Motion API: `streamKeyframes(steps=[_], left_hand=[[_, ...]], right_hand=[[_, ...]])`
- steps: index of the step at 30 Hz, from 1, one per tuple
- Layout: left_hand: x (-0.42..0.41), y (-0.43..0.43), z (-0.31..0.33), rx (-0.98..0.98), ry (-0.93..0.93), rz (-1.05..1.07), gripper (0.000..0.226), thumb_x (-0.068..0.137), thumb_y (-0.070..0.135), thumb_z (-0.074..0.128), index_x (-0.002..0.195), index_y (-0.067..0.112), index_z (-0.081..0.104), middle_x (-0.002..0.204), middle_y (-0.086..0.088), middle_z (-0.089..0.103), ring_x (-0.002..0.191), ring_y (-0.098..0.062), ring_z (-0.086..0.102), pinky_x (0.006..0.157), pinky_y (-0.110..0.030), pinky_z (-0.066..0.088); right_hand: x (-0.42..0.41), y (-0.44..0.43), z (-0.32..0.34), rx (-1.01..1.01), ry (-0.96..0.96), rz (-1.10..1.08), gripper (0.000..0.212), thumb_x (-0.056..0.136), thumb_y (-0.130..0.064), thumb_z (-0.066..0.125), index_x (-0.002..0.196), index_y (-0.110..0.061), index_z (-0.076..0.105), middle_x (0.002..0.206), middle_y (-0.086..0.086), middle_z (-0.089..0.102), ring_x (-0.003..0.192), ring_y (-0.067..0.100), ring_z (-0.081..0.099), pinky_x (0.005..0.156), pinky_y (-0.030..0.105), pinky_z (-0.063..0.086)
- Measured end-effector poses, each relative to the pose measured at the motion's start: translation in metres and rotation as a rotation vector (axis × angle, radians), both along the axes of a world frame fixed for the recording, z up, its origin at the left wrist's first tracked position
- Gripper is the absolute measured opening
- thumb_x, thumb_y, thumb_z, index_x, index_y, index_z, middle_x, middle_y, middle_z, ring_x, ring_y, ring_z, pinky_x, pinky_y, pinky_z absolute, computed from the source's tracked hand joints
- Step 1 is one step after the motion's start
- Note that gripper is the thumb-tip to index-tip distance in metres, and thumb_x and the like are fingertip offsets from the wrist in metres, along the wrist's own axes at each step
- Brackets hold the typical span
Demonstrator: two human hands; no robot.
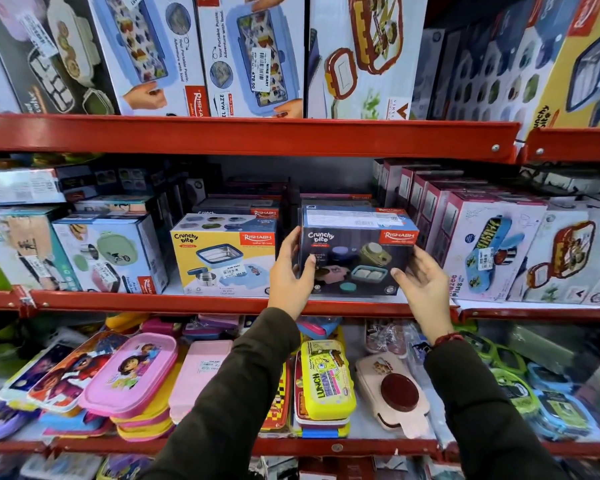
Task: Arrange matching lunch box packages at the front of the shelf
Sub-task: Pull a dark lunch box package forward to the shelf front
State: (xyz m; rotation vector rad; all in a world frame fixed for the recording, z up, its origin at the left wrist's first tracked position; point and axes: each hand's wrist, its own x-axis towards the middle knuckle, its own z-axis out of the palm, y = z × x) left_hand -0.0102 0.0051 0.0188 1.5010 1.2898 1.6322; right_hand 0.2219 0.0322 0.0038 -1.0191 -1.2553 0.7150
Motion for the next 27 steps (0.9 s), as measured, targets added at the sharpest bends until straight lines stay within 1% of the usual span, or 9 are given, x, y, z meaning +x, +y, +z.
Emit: streamKeyframes(steps=[2, 6, 9, 12, 18, 21, 23, 25, 27], left_hand=[[0.001, 0.005, -0.002, -0.024, 0.042, -0.012, 0.065, 0.102, -0.001, 0.053, 0.158, 0.027, 0.033, 0.156, -0.005, 0.050, 0.142, -0.017, 0.050, 0.122, -0.042, 0.043], [0.006, 0.010, -0.008, -0.107, 0.085, 0.006, 0.066, 0.103, -0.004, 0.049, 0.160, 0.021, 0.027, 0.155, -0.010, 0.052, 0.140, -0.018, 0.049, 0.125, -0.043, 0.040], [0.008, 0.012, -0.012, -0.141, 0.106, 0.046, 0.065, 0.104, -0.002, 0.047, 0.162, 0.020, 0.025, 0.155, -0.011, 0.052, 0.143, -0.023, 0.049, 0.122, -0.035, 0.038], [0.006, 0.016, -0.013, -0.143, 0.128, 0.062, 0.063, 0.105, 0.001, 0.047, 0.162, 0.020, 0.025, 0.157, -0.011, 0.050, 0.147, -0.025, 0.047, 0.125, -0.041, 0.038], [0.005, 0.023, -0.015, -0.166, 0.141, 0.072, 0.062, 0.106, 0.003, 0.046, 0.162, 0.018, 0.025, 0.159, -0.013, 0.049, 0.148, -0.027, 0.046, 0.126, -0.044, 0.037], [0.005, 0.024, -0.019, -0.172, 0.136, 0.078, 0.063, 0.106, 0.005, 0.047, 0.163, 0.018, 0.022, 0.162, -0.011, 0.045, 0.151, -0.027, 0.042, 0.127, -0.047, 0.035], [0.008, 0.016, -0.020, -0.178, 0.098, 0.094, 0.063, 0.107, 0.007, 0.049, 0.163, 0.016, 0.021, 0.164, -0.010, 0.040, 0.154, -0.026, 0.037, 0.129, -0.040, 0.030], [0.010, 0.002, -0.022, -0.166, 0.038, 0.130, 0.063, 0.106, 0.010, 0.051, 0.162, 0.016, 0.022, 0.166, -0.008, 0.036, 0.154, -0.023, 0.034, 0.127, -0.031, 0.024], [0.009, -0.017, -0.027, -0.118, -0.012, 0.153, 0.060, 0.105, 0.012, 0.053, 0.159, 0.020, 0.028, 0.162, -0.003, 0.038, 0.151, -0.021, 0.036, 0.129, -0.040, 0.027]], right_hand=[[-0.002, 0.004, -0.002, -0.040, -0.004, 0.000, 0.062, 0.092, 0.007, 0.067, 0.149, -0.008, 0.048, 0.143, 0.012, 0.061, 0.128, 0.018, 0.060, 0.113, 0.033, 0.048], [-0.005, 0.007, -0.014, -0.088, -0.095, -0.024, 0.060, 0.095, 0.002, 0.065, 0.150, -0.011, 0.048, 0.139, 0.002, 0.060, 0.134, 0.020, 0.056, 0.117, 0.043, 0.045], [-0.010, 0.006, -0.019, -0.097, -0.139, -0.036, 0.060, 0.098, -0.001, 0.063, 0.154, -0.010, 0.043, 0.147, 0.009, 0.058, 0.135, 0.021, 0.054, 0.114, 0.039, 0.045], [-0.015, 0.008, -0.019, -0.100, -0.161, -0.060, 0.059, 0.099, -0.003, 0.062, 0.154, -0.009, 0.042, 0.152, 0.012, 0.055, 0.132, 0.016, 0.052, 0.110, 0.032, 0.043], [-0.015, 0.018, -0.023, -0.096, -0.243, -0.087, 0.057, 0.100, -0.008, 0.062, 0.154, -0.011, 0.043, 0.154, 0.011, 0.054, 0.143, 0.022, 0.050, 0.114, 0.033, 0.042], [-0.016, 0.014, -0.022, -0.101, -0.220, -0.073, 0.061, 0.100, -0.008, 0.061, 0.156, -0.015, 0.039, 0.156, 0.010, 0.051, 0.143, 0.021, 0.048, 0.119, 0.040, 0.041], [-0.020, 0.007, -0.023, -0.096, -0.184, -0.094, 0.064, 0.100, -0.011, 0.062, 0.157, -0.020, 0.035, 0.158, 0.008, 0.047, 0.145, 0.019, 0.044, 0.121, 0.039, 0.037], [-0.026, -0.003, -0.024, -0.010, -0.180, -0.210, 0.056, 0.099, -0.010, 0.062, 0.151, -0.020, 0.044, 0.154, 0.007, 0.048, 0.142, 0.018, 0.045, 0.121, 0.040, 0.037], [-0.035, -0.015, -0.027, 0.114, -0.170, -0.323, 0.044, 0.097, -0.003, 0.061, 0.139, -0.016, 0.056, 0.141, 0.010, 0.052, 0.133, 0.023, 0.051, 0.116, 0.041, 0.042]])
